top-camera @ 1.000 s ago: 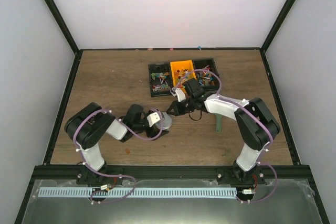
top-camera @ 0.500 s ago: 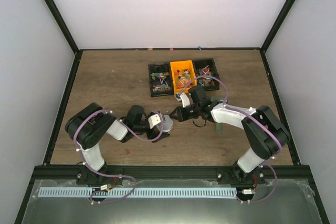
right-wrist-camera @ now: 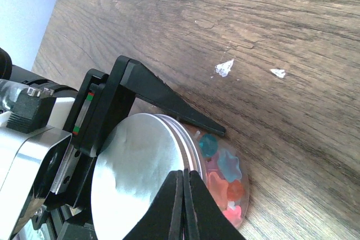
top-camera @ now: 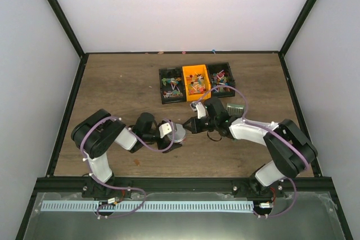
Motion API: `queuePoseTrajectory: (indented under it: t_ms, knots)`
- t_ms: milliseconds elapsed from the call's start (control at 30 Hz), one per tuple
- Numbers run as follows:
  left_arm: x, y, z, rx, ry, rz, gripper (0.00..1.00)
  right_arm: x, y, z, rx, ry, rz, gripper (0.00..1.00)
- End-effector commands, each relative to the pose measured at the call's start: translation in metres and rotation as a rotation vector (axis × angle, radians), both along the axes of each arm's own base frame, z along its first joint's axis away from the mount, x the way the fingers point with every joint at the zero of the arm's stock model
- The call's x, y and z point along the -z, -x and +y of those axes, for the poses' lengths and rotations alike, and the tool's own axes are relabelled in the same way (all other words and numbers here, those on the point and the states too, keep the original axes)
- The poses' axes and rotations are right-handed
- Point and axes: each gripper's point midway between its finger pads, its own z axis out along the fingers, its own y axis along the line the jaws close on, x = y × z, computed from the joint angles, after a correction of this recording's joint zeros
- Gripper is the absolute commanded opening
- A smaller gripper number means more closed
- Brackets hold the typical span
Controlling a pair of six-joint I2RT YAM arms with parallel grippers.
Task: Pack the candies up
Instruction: Screw the bottle lid onto the packing bottle.
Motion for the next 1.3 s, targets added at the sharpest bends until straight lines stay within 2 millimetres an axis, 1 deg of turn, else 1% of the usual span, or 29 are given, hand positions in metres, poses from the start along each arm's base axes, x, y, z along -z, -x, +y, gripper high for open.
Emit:
queuePoseTrajectory:
  t_ms: [0,233,367,467,533,600,667,733,833,1000,1033,1100,1133,1200,1267]
  knots:
    - [0.027,-0.029,0.021,-0.213,-0.087,0.115,0.91,0.038,0.132,-0.002,-0.290,0.055,0.421,0.01]
    - [0.027,-0.029,0.023,-0.215,-0.089,0.112,0.91,0.031,0.139,-0.007,-0.280,0.042,0.421,0.01]
    - [0.027,-0.029,0.022,-0.210,-0.089,0.109,0.90,0.027,0.138,-0.009,-0.267,0.043,0.410,0.01]
    - [0.027,-0.026,0.023,-0.198,-0.092,0.104,0.90,0.024,0.131,-0.011,-0.241,0.067,0.378,0.01]
    - [0.026,-0.025,0.023,-0.189,-0.096,0.096,0.91,0.020,0.121,-0.013,-0.210,0.082,0.346,0.01]
    - [0.024,-0.024,0.025,-0.186,-0.101,0.084,0.93,0.012,0.106,-0.017,-0.176,0.065,0.316,0.01]
    - [0.022,-0.024,0.027,-0.191,-0.113,0.068,1.00,0.002,0.088,-0.022,-0.134,0.040,0.281,0.01]
    - [0.019,-0.023,0.030,-0.191,-0.127,0.049,1.00,-0.008,0.069,-0.028,-0.096,0.022,0.250,0.01]
    - [0.012,-0.020,0.033,-0.185,-0.142,0.039,1.00,-0.021,0.034,-0.043,-0.012,0.012,0.196,0.01]
    - [-0.027,-0.014,0.035,-0.217,-0.068,0.016,1.00,-0.049,-0.020,-0.068,0.126,0.006,0.079,0.01]
    - [-0.032,-0.013,0.036,-0.225,-0.061,0.020,1.00,-0.052,-0.031,-0.073,0.153,0.015,0.058,0.04]
    - [-0.055,-0.013,0.038,-0.245,-0.017,-0.003,1.00,-0.062,-0.051,-0.080,0.201,0.036,0.004,0.07]
    - [-0.065,-0.013,0.039,-0.258,-0.001,-0.013,1.00,-0.071,-0.064,-0.085,0.241,0.059,-0.046,0.07]
    - [-0.091,-0.018,0.044,-0.306,0.034,-0.059,1.00,-0.096,-0.092,-0.100,0.347,0.110,-0.192,0.10]
    - [-0.120,-0.026,0.052,-0.371,0.055,-0.119,1.00,-0.115,-0.117,-0.122,0.471,0.183,-0.303,0.15]
